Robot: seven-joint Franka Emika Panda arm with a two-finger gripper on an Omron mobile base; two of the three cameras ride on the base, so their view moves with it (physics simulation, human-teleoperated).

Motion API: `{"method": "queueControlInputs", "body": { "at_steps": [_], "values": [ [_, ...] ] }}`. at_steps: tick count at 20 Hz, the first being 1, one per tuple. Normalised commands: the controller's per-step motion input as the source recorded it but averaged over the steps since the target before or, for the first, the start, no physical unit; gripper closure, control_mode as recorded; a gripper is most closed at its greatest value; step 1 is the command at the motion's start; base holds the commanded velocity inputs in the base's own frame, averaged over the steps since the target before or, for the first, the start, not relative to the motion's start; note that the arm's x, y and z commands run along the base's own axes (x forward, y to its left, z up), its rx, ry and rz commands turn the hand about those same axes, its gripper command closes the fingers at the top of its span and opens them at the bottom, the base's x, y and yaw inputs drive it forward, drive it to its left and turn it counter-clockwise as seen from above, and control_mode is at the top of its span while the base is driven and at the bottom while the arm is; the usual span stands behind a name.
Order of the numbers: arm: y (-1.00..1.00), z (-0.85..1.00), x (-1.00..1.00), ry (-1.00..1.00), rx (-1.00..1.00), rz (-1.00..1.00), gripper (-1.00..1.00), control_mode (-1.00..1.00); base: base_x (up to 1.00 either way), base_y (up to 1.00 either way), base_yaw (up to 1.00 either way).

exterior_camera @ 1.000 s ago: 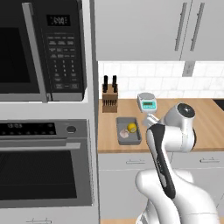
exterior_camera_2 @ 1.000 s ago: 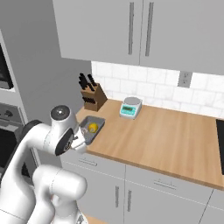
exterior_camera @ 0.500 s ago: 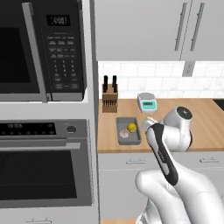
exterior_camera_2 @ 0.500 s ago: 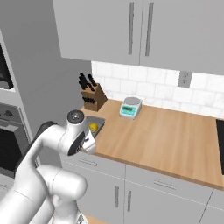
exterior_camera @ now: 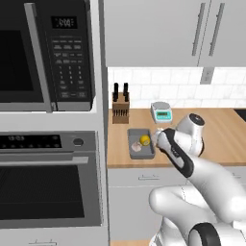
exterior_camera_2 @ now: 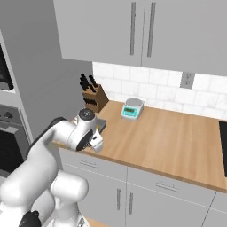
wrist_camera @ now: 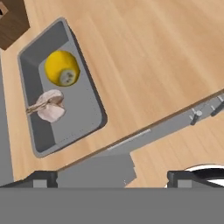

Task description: Take the meat container that has the fish and place it on the second highest rack of the freezer. Then take the vegetable container that has the lemon and garlic and place it on the highest rack of the freezer.

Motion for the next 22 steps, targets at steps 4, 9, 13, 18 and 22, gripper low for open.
{"method": "queueControlInputs", "body": {
  "at_steps": [4, 9, 13, 18, 22],
  "values": [
    [0.11, -0.29, 0.32, 0.0, -0.02, 0.0, -1.0, -1.0, 0.0, 0.0, 0.0],
    [0.02, -0.34, 0.21, 0.0, -0.03, 0.0, -1.0, -1.0, 0.0, 0.0, 0.0],
    [0.01, -0.36, 0.07, 0.01, -0.03, 0.0, -1.0, -1.0, 0.0, 0.0, 0.0],
    [0.03, -0.25, 0.19, 0.05, -0.03, 0.0, -1.0, -1.0, 0.0, 0.0, 0.0],
    [0.0, -0.1, 0.25, 0.05, 0.0, 0.0, -1.0, -1.0, 0.0, 0.0, 0.0]
  ]
}}
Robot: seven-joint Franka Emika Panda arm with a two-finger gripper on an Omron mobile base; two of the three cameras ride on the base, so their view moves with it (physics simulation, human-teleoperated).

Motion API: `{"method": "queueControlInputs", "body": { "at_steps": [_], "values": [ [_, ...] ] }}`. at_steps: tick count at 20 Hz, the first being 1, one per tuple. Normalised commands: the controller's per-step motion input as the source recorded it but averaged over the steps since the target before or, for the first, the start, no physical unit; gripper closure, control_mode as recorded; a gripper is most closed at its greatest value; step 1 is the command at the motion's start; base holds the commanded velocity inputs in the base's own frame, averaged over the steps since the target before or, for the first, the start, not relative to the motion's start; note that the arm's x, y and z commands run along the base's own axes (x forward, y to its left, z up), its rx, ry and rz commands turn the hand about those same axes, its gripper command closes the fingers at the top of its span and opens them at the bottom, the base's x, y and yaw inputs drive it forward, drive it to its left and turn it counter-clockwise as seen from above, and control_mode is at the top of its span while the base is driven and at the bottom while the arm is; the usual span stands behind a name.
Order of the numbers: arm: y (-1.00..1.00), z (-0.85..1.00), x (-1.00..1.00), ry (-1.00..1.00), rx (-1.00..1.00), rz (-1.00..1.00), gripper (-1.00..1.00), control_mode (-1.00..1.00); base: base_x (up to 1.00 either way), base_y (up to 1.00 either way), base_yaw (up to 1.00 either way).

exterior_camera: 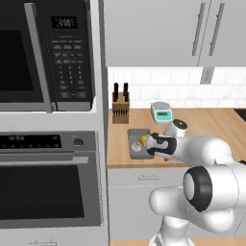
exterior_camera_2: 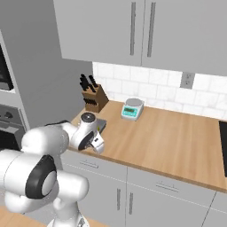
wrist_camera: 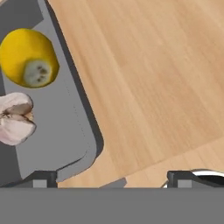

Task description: Take the meat container that has the fish and place it on the second highest rack of the freezer. Then take the vegetable container that has the lemon and garlic and place it on the highest rack of the freezer.

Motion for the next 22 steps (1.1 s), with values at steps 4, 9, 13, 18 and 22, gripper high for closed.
{"method": "queueControlInputs", "body": {
  "at_steps": [4, 9, 13, 18, 22],
  "values": [
    [0.0, -0.06, 0.25, 0.01, 0.0, 0.0, -1.0, -1.0, 0.0, 0.0, 0.0],
    [0.0, -0.18, 0.19, 0.0, 0.0, 0.0, -1.0, -1.0, 0.0, 0.0, 0.0],
    [0.0, -0.26, 0.16, 0.0, 0.0, 0.0, -1.0, -1.0, 0.0, 0.0, 0.0],
    [0.0, -0.23, 0.19, 0.0, 0.0, 0.0, -1.0, -1.0, 0.0, 0.0, 0.0],
    [0.0, -0.2, 0.17, 0.0, 0.0, 0.0, 1.0, -1.0, 0.0, 0.0, 0.0]
  ]
}}
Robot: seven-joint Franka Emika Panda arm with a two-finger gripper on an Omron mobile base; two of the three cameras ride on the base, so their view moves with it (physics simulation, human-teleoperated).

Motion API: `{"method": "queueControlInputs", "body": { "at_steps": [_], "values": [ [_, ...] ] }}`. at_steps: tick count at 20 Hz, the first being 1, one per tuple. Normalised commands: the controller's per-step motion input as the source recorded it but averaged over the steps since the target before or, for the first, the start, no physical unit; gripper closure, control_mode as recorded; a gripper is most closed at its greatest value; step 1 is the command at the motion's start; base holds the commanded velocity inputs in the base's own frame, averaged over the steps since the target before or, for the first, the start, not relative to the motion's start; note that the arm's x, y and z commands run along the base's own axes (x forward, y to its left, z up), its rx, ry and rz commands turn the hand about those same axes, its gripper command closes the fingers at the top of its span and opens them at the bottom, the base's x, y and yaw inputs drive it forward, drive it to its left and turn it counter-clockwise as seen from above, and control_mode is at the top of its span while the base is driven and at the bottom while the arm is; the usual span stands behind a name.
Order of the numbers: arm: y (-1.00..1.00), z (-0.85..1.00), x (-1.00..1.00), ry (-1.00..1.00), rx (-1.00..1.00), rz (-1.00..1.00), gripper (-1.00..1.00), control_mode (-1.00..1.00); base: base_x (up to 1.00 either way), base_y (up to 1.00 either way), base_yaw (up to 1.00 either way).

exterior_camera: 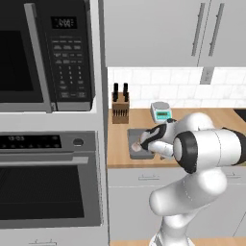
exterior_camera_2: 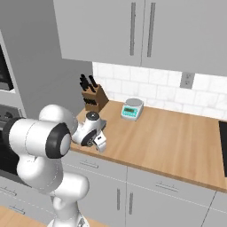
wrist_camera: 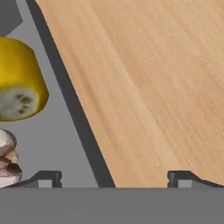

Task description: Take the meat container that has the fish and place it on the second highest rack of the freezer. Then take the vegetable container that has the lemon and garlic and place it on the highest rack of the freezer.

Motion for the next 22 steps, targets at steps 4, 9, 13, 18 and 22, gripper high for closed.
{"method": "queueControlInputs", "body": {
  "at_steps": [4, 9, 13, 18, 22],
  "values": [
    [0.0, -0.08, 0.04, 0.0, 0.0, 0.0, 1.0, -1.0, 0.0, 0.0, 0.0],
    [0.02, 0.0, 0.05, 0.0, 0.0, 0.0, 1.0, -1.0, 0.0, 0.0, 0.0],
    [0.09, 0.0, -0.05, 0.0, -0.01, 0.0, 1.0, -1.0, 0.0, 0.0, 0.0],
    [0.0, 0.33, -0.63, 0.0, 0.0, 0.0, 1.0, -1.0, 0.0, 0.0, 0.0],
    [0.0, 0.96, -0.49, -0.02, 0.0, 0.0, 1.0, -1.0, 0.0, 0.0, 0.0]
  ]
}}
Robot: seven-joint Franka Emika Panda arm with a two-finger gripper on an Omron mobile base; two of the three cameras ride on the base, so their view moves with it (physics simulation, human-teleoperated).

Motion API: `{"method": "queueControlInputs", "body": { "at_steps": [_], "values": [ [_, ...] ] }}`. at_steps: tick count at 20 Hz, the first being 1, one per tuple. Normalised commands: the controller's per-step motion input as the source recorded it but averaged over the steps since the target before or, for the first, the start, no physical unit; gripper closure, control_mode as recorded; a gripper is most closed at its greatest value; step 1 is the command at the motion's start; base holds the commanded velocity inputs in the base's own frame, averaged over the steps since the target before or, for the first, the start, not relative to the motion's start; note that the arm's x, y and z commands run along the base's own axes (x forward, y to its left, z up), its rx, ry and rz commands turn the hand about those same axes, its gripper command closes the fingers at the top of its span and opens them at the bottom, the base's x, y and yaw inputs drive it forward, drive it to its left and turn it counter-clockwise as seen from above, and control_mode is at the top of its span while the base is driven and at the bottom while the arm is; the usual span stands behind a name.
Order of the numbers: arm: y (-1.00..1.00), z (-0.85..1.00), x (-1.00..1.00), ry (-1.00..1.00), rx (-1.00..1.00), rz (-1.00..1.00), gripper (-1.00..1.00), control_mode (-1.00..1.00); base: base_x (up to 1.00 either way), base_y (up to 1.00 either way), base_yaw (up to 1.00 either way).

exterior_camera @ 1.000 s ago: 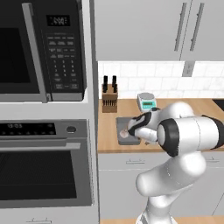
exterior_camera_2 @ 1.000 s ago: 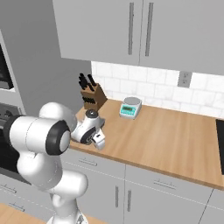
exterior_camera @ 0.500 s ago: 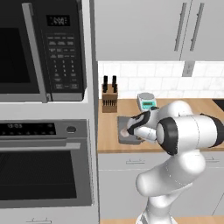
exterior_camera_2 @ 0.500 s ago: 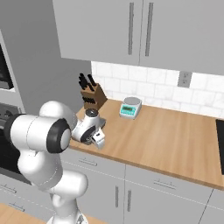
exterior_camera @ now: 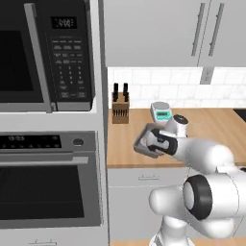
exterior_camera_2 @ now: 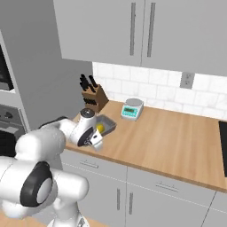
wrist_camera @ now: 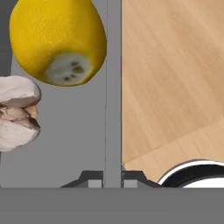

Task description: Take the meat container that has the fish and place it on the second highest rack of the freezer. Then take the vegetable container that has the lemon and garlic and place it on the highest rack of the freezer.

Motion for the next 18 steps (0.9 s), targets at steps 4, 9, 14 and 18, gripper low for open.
{"method": "queueControlInputs", "body": {
  "at_steps": [4, 9, 14, 18],
  "values": [
    [0.0, 0.94, -0.42, 0.0, 0.0, 0.03, 1.0, -1.0, 0.0, 0.0, 0.0],
    [0.0, 0.55, -0.66, 0.01, 0.0, 0.06, 1.0, -1.0, 0.0, 0.0, 0.0],
    [0.0, 0.29, -0.65, 0.0, 0.0, 0.05, 1.0, -1.0, 0.0, 0.0, 0.0],
    [0.0, 0.42, -0.44, -0.04, 0.0, 0.05, 1.0, -1.0, 0.0, 0.0, 0.0]
  ]
}}
